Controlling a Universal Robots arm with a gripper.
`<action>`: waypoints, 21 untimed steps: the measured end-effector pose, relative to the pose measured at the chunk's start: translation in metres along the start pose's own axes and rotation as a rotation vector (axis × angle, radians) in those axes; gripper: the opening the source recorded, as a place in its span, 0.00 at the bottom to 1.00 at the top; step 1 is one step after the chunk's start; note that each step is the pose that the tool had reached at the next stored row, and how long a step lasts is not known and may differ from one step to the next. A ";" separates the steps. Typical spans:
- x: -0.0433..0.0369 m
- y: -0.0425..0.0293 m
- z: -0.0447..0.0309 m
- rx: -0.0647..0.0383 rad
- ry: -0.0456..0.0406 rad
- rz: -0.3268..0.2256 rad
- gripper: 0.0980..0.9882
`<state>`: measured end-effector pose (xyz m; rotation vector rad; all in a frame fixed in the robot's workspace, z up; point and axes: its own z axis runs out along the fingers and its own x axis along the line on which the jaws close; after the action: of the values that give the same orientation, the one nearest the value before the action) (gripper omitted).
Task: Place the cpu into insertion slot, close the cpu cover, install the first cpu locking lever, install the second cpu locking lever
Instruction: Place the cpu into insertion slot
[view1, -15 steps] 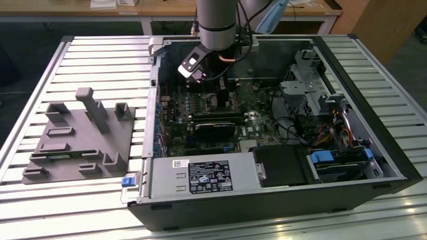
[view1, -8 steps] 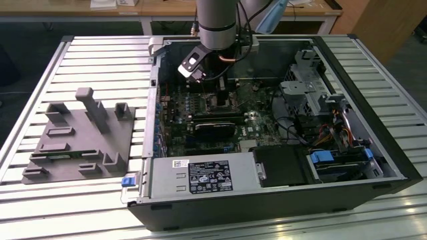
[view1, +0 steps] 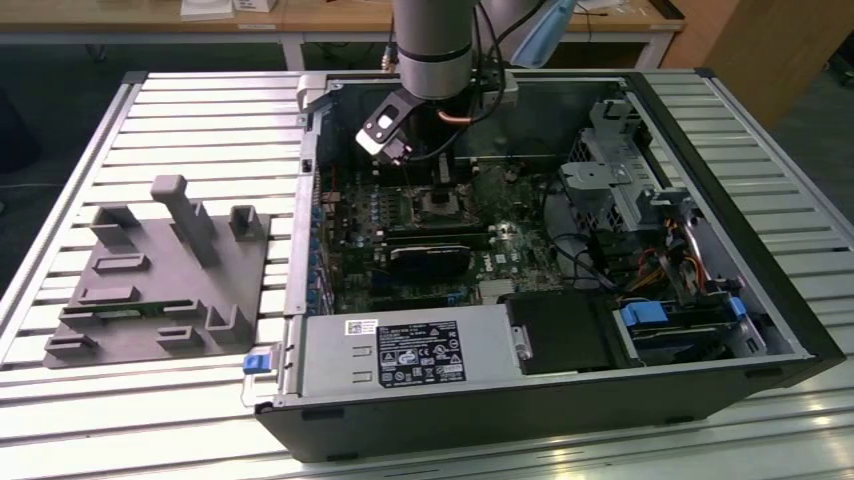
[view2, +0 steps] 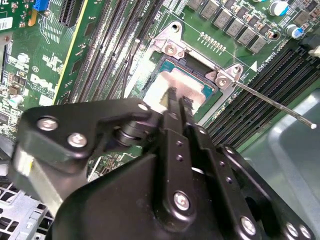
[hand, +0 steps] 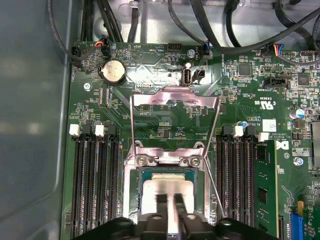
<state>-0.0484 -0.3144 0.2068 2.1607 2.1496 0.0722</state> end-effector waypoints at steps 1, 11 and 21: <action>0.0000 0.0000 -0.0001 0.000 0.0000 0.000 0.03; 0.0000 0.0001 0.0002 0.001 -0.0022 0.026 0.01; 0.0002 0.0010 0.0057 0.004 -0.0056 0.081 0.01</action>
<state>-0.0469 -0.3144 0.2013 2.2475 2.0604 0.0674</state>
